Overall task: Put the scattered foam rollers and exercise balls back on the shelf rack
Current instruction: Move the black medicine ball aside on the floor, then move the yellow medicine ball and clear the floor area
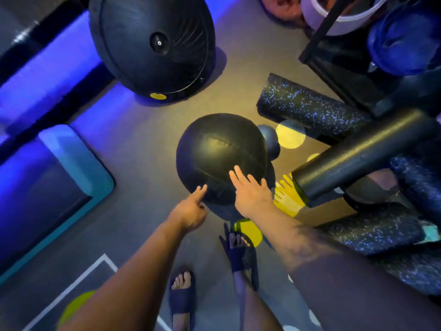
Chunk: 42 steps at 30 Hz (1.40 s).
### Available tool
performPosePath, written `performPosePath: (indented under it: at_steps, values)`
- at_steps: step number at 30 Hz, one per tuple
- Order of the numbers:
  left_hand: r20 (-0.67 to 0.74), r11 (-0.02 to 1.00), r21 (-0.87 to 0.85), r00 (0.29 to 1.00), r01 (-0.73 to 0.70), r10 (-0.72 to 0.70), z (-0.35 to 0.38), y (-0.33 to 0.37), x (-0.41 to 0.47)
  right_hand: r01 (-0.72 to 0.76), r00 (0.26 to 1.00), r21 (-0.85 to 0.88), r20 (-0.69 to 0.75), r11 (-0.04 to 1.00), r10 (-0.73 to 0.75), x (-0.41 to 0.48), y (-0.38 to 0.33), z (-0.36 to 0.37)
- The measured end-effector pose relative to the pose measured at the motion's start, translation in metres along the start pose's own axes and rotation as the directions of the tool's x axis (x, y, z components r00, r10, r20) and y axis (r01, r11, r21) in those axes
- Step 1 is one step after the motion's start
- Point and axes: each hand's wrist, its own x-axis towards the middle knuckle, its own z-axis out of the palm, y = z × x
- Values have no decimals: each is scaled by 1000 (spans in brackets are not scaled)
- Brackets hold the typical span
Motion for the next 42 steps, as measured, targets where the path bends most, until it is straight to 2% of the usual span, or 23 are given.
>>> performPosePath:
  at_steps: [5,7,9,11,13,15,17,19,21,23,25,28,33,35,38,42]
  values:
    - [-124,958,-281,988,54,-92,0,4,-41,-14,992,-98,121,995,26,-23,0,-4]
    - [-146,930,-362,983,55,-115,4,0,-57,-74,984,56,169,996,64,-32,11,5]
    - [-115,926,-368,984,84,-135,17,-11,-72,-82,991,227,121,970,56,-49,22,21]
    - [-33,927,-347,986,142,-164,42,-26,-88,-139,989,255,79,957,123,-71,30,41]
    - [33,915,-359,982,184,-184,79,-47,-104,-204,976,242,129,949,177,-99,25,62]
    - [58,850,-490,980,194,-190,117,-66,-127,-152,964,159,243,976,111,-131,5,88]
    - [97,615,-764,977,196,-191,155,-85,-158,-159,931,200,356,967,79,-167,-23,118]
    - [115,342,-923,973,179,-199,193,-112,-195,-207,924,313,375,927,80,-203,-48,161]
    - [92,112,-986,966,122,-242,231,-145,-237,-125,942,329,334,936,9,-237,-73,202]
    - [61,-75,-996,954,41,-295,270,-187,-286,-57,944,251,329,966,-30,-269,-104,236]
    - [41,-185,-982,922,-34,-385,313,-237,-344,56,956,106,281,993,-84,-314,-148,258]
    - [-1,-302,-935,850,-188,-527,397,-327,-441,155,933,-12,331,988,-142,-389,-218,312]
    - [118,-349,-898,618,-268,-777,562,-450,-616,341,866,-75,412,937,-282,-507,-314,455]
    - [183,-391,-871,542,-298,-820,611,-478,-676,379,837,-76,454,922,-306,-555,-346,501]
    - [218,-426,-840,510,-337,-832,644,-512,-722,430,808,8,443,903,-389,-622,-397,539]
    - [148,-403,-823,535,-400,-832,632,-553,-699,505,766,63,427,861,-480,-641,-450,566]
